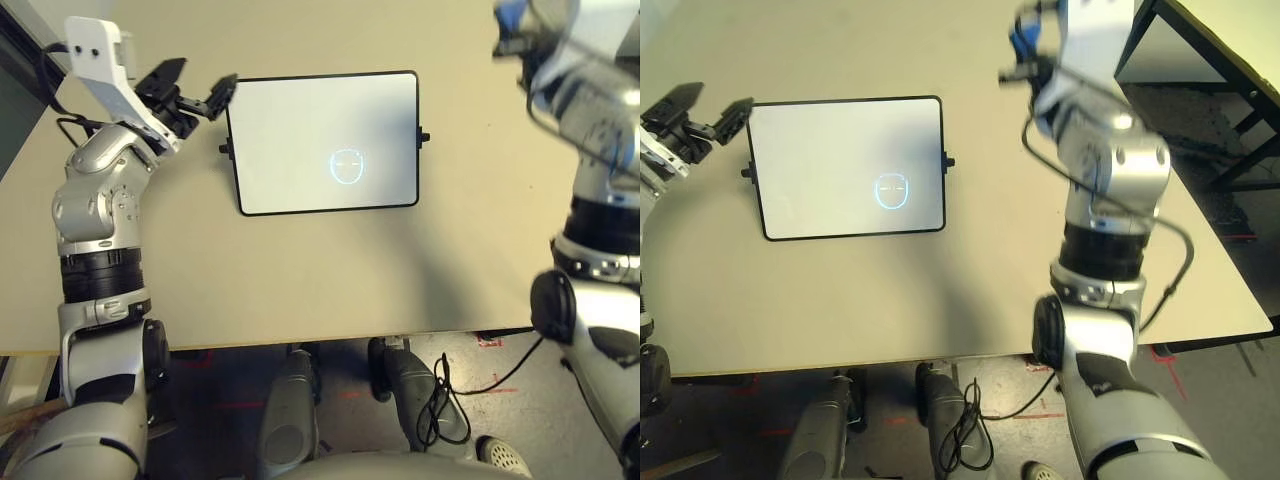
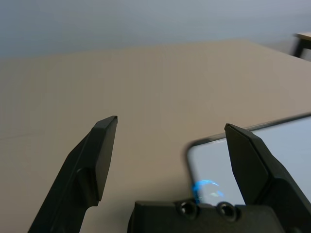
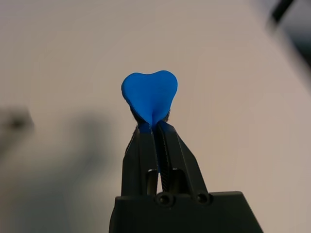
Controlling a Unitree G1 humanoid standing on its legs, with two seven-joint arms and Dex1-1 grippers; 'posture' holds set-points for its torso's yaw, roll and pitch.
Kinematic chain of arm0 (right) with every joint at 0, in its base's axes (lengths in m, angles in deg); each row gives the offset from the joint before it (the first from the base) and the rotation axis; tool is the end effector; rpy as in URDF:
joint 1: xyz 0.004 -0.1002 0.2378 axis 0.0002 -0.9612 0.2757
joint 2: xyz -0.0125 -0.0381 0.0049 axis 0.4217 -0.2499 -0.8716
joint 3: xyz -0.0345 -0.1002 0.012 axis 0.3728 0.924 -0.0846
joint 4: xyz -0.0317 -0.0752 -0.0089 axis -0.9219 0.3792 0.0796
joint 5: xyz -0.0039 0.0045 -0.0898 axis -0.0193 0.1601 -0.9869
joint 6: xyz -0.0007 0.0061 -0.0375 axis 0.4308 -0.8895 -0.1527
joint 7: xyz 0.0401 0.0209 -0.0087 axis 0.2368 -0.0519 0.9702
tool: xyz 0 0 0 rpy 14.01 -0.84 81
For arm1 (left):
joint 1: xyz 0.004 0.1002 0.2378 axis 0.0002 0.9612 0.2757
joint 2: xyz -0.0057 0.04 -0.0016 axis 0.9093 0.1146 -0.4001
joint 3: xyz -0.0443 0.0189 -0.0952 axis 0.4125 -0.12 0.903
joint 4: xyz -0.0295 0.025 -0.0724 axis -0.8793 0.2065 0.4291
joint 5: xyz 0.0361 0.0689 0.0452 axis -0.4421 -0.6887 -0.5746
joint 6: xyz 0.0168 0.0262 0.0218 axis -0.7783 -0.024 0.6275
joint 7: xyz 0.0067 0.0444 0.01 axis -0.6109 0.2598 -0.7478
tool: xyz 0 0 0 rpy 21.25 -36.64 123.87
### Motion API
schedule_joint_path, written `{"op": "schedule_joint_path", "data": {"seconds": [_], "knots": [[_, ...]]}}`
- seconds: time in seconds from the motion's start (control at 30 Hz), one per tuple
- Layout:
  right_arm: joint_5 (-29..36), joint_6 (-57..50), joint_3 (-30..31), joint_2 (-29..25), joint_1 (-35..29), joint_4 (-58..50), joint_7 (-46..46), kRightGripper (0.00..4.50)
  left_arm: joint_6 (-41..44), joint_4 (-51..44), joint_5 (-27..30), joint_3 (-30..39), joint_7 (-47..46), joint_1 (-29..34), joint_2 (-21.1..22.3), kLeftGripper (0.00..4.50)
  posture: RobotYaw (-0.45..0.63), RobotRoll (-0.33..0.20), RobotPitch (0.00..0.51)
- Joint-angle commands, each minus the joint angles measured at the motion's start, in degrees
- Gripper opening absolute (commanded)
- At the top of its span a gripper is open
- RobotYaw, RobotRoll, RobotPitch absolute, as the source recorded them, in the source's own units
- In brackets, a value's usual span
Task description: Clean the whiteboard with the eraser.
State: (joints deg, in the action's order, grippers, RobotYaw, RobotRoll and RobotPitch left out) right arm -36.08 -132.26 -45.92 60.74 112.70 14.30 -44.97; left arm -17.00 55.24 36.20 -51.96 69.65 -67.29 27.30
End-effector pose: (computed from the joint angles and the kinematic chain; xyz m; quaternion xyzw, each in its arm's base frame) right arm 0.2979 -0.2077 0.2210 -0.0436 0.0708 0.0109 0.9965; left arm 0.2846 0.2932 0.2295 0.0673 -0.1686 -0.0594 0.9816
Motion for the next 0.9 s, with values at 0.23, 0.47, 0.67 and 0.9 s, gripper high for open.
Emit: {"op": "schedule_joint_path", "data": {"seconds": [0.23, 0.47, 0.67, 0.9], "knots": [[1.66, -0.11, 0.59, 4.18, -4.75, 5.97, -0.79, 0.00, -8.23, 12.13, -1.33, 4.67, -3.58, 6.17, 1.71, 4.50, 0.02, 0.000, 0.208], [1.58, 0.92, 2.09, 5.26, -4.86, 8.94, -0.75, 0.00, -6.57, 11.32, -1.79, 2.66, -2.75, 8.41, 1.06, 4.50, 0.04, 0.000, 0.212], [1.73, 6.43, 1.15, 5.31, -4.24, 13.72, -0.65, 1.25, -5.92, 11.22, -1.80, 0.89, -2.50, 7.00, 0.14, 4.50, 0.04, 0.000, 0.218], [2.92, 11.87, -0.10, 3.17, -3.47, 15.46, 1.85, 3.59, -5.65, 11.15, -2.01, -0.73, -2.30, 5.56, -0.97, 4.50, 0.03, 0.000, 0.229]]}}
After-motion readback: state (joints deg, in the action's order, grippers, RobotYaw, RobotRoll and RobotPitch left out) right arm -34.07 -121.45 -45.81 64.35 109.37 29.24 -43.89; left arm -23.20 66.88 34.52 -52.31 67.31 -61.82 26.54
